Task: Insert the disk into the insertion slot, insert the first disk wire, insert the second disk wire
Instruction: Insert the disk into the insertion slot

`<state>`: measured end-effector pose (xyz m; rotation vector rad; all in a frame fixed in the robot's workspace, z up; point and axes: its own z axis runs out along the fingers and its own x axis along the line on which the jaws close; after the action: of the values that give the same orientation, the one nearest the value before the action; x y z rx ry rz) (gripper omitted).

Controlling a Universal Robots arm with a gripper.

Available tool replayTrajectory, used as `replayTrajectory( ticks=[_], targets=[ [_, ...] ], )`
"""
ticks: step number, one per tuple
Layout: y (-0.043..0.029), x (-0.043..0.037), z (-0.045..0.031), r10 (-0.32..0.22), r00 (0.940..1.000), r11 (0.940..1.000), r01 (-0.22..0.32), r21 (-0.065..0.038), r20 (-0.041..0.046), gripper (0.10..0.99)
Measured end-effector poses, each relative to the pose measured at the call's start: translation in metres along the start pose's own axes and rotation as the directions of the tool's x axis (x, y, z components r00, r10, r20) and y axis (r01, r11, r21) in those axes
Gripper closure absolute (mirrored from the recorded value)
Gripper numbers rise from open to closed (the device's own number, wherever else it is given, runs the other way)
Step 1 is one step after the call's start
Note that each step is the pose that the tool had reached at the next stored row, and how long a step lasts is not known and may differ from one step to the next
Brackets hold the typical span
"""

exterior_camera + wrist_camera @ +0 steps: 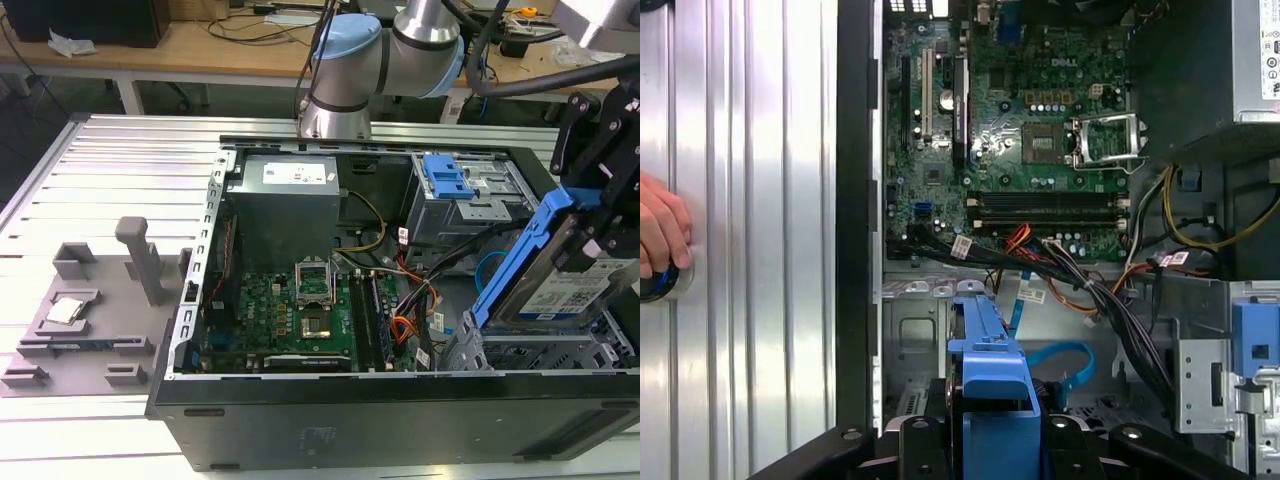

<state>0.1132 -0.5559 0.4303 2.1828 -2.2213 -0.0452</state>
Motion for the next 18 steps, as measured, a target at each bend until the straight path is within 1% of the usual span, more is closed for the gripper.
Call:
replayTrajectory(
  ticks=[8, 9, 13, 15, 18],
  targets=[
    [-0.0006, 0.0, 0.0164, 0.0, 1.0, 1.0, 0.0, -0.001, 0.0001, 0.722],
    [-0.0008, 0.0, 0.0203, 0.0, 1.0, 1.0, 0.0, -0.002, 0.0002, 0.722],
    [-0.0011, 0.0001, 0.0282, 0.0, 1.0, 1.0, 0.0, -0.002, 0.0001, 0.722],
    [-0.0013, 0.0, 0.0342, 0.0, 1.0, 1.0, 0.0, -0.003, 0.0001, 0.722],
    [-0.0016, 0.0, 0.0404, 0.0, 1.0, 1.0, 0.0, -0.003, -0.0001, 0.722]
  ],
)
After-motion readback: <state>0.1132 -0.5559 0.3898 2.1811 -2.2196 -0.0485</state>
